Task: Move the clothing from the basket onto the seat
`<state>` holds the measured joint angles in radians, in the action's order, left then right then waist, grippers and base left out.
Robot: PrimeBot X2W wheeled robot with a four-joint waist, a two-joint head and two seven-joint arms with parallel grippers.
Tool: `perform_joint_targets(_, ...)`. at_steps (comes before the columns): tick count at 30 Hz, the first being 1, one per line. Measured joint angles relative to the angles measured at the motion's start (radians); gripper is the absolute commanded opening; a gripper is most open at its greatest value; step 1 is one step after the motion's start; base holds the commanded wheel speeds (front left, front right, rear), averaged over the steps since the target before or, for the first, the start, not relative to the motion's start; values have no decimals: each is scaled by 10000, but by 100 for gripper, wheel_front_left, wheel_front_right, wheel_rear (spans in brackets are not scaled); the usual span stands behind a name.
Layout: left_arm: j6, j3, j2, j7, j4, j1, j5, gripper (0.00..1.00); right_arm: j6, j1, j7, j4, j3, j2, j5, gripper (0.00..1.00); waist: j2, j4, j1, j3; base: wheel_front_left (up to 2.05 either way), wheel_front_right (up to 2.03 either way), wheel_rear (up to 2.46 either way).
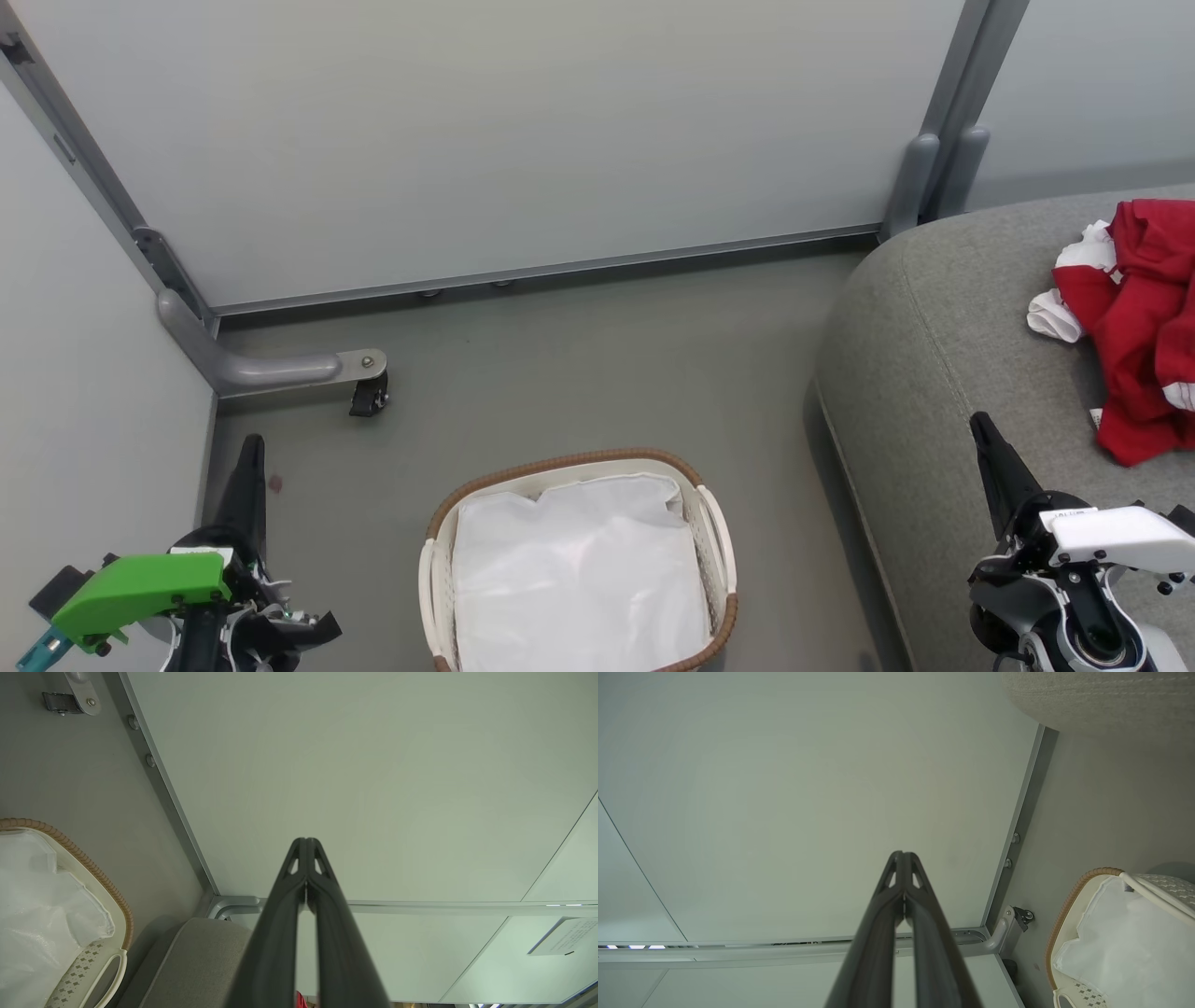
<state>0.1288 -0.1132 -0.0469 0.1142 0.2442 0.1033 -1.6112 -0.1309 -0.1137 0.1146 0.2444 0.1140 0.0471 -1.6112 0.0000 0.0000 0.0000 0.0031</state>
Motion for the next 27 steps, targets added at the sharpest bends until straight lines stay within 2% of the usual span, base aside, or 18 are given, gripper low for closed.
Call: perform_joint_targets(27, 0, 0, 0, 0, -2, 0, 0, 0, 2, 1, 0, -2, 0, 0, 0, 0, 0, 0, 0, 0, 0, 0, 0)
